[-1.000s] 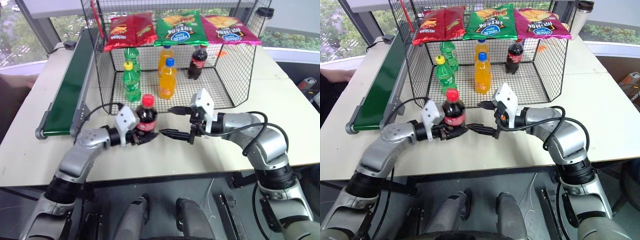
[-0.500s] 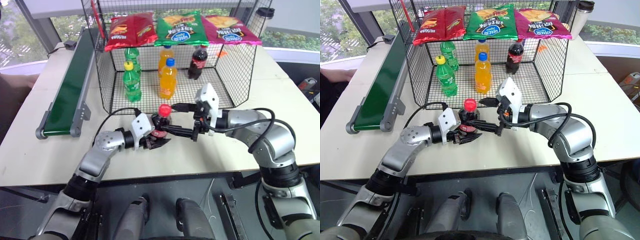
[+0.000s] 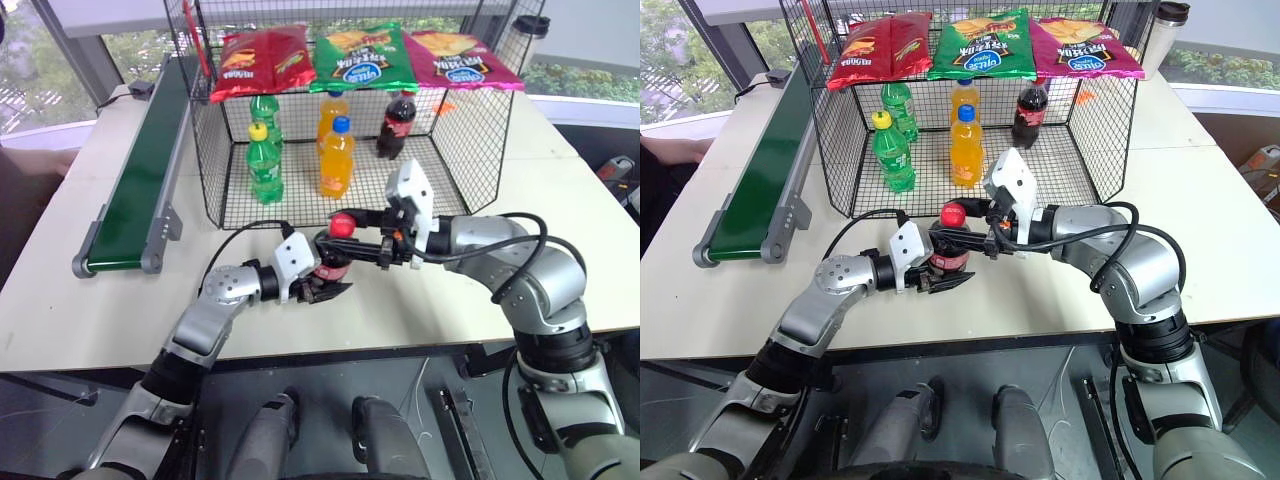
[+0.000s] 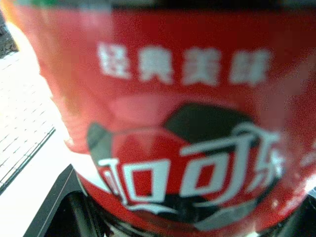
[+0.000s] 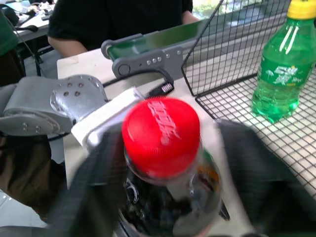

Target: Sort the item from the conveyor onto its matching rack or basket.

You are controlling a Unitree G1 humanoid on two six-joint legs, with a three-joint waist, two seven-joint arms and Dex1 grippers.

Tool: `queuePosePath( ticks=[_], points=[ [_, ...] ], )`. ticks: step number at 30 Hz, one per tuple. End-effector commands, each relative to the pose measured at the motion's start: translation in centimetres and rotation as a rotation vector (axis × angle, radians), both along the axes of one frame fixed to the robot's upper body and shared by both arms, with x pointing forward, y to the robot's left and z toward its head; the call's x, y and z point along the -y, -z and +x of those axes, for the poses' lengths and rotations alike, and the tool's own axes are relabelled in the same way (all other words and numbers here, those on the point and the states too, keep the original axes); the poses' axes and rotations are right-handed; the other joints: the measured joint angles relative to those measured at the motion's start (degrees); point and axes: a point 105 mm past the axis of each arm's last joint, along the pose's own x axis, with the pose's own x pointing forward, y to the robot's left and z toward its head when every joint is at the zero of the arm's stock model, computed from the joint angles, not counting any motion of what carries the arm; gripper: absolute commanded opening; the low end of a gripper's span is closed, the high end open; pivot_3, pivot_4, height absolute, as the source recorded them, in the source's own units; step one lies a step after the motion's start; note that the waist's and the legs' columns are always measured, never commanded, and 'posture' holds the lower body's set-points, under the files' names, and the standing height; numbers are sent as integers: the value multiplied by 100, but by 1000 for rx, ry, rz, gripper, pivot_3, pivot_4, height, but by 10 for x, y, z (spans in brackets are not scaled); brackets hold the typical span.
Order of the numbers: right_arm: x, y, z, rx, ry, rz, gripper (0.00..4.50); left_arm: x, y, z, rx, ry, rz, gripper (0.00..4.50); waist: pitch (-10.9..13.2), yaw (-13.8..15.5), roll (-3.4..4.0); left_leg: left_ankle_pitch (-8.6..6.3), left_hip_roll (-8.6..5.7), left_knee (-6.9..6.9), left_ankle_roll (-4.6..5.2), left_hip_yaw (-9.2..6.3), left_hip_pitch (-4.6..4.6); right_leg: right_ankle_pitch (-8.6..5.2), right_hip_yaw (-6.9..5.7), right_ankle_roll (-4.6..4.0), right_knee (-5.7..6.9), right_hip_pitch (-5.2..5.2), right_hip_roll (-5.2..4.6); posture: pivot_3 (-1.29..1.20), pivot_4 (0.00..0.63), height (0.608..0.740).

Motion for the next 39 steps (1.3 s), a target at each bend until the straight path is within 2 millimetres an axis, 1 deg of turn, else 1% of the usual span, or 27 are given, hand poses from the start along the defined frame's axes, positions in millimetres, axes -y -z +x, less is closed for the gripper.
queuePosePath(
  ticks=[1, 9, 10, 11, 12, 13, 18, 22, 25, 28, 30, 34, 37, 39],
  points=[
    [-4, -17, -7, 49, -42, 45, 1166, 5, -19, -2, 93, 19, -34, 2966, 0, 0, 0, 0, 0, 0, 0, 0, 0, 0, 0, 0, 0, 0, 0, 0, 150, 738],
    [-4, -17, -9, 40, -49, 41, 1166, 3, -26, 4, 89, -18, -72, 2966, 0, 0, 0, 1, 0, 2, 1, 0, 0, 0, 0, 0, 0, 1, 1, 0, 150, 738],
    [-4, -16, -9, 40, -45, 40, 1166, 3, -27, 5, 88, -24, -82, 3466, 0, 0, 0, 1, 0, 2, 1, 0, 0, 0, 0, 0, 0, 1, 1, 0, 150, 738],
    [-3, -16, -8, 40, -41, 40, 1166, 3, -28, 4, 79, -14, -86, 4059, 0, 1, 0, 1, 0, 2, 1, 0, 0, 0, 0, 0, 0, 1, 1, 0, 150, 738],
    [-3, -16, -8, 41, -38, 39, 1166, 3, -28, 4, 72, -8, -87, 4394, 0, 2, 0, 1, 0, 2, 1, 0, 0, 0, 0, 0, 0, 1, 1, 0, 150, 738],
    [-3, -16, -8, 41, -35, 38, 1166, 3, -28, 3, 65, -1, -87, 4500, 0, 1, 0, 1, 0, 3, 1, 0, 1, 0, 0, -1, 0, 2, 1, 0, 150, 738],
    [-2, -16, -6, 42, -23, 35, 1166, 0, -24, -1, 41, 16, -70, 4500, 0, -2, 0, 1, 0, 3, 1, 0, 1, 0, 0, 0, 1, 3, 3, 0, 150, 738],
    [-1, -17, -5, 44, -14, 33, 1166, -5, -21, -1, 25, -4, -51, 4500, 0, -2, 0, 1, 0, 3, 2, 0, 1, 1, 0, 1, 2, 3, 3, 0, 150, 738],
    [1, -17, -1, 55, 14, 28, 1166, -13, -19, -3, 8, -28, -38, 4500, 0, -4, 1, 1, 0, 3, 1, 0, 1, 0, 0, 0, 2, 3, 3, 0, 150, 738],
    [5, -21, 6, 68, 58, 39, 1166, -27, -18, -5, -14, -71, -25, 4500, 0, -10, 0, 1, 0, 3, 1, -1, 2, -1, 0, -2, 3, 2, 3, 0, 150, 738],
    [12, -23, 15, 83, 109, 35, 1166, -40, -20, -5, -16, -123, -25, 4500, 0, -9, 1, 1, 0, 3, 1, -1, 2, -1, 0, -3, 4, 1, 3, 0, 150, 738],
    [28, -26, 30, 113, 194, 16, 1166, -54, -24, -3, -23, -188, -52, 4500, 0, 13, 1, -2, 0, 3, -4, -1, 2, -2, 0, -3, 4, 2, 3, 0, 150, 738],
    [43, -36, 45, 134, 275, 37, 1166, -67, -30, 2, -26, -273, -101, 4500, 0, 2, 1, -5, -3, 5, -9, 0, 2, -2, 0, -3, 2, 4, 2, 0, 150, 738],
    [50, -42, 54, 146, 320, 54, 1166, -72, -30, 6, -18, -327, -119, 4500, 0, -1, 2, -4, -2, 5, -6, 1, 2, -1, 0, -2, 3, 3, 3, 0, 150, 738]
  ],
)
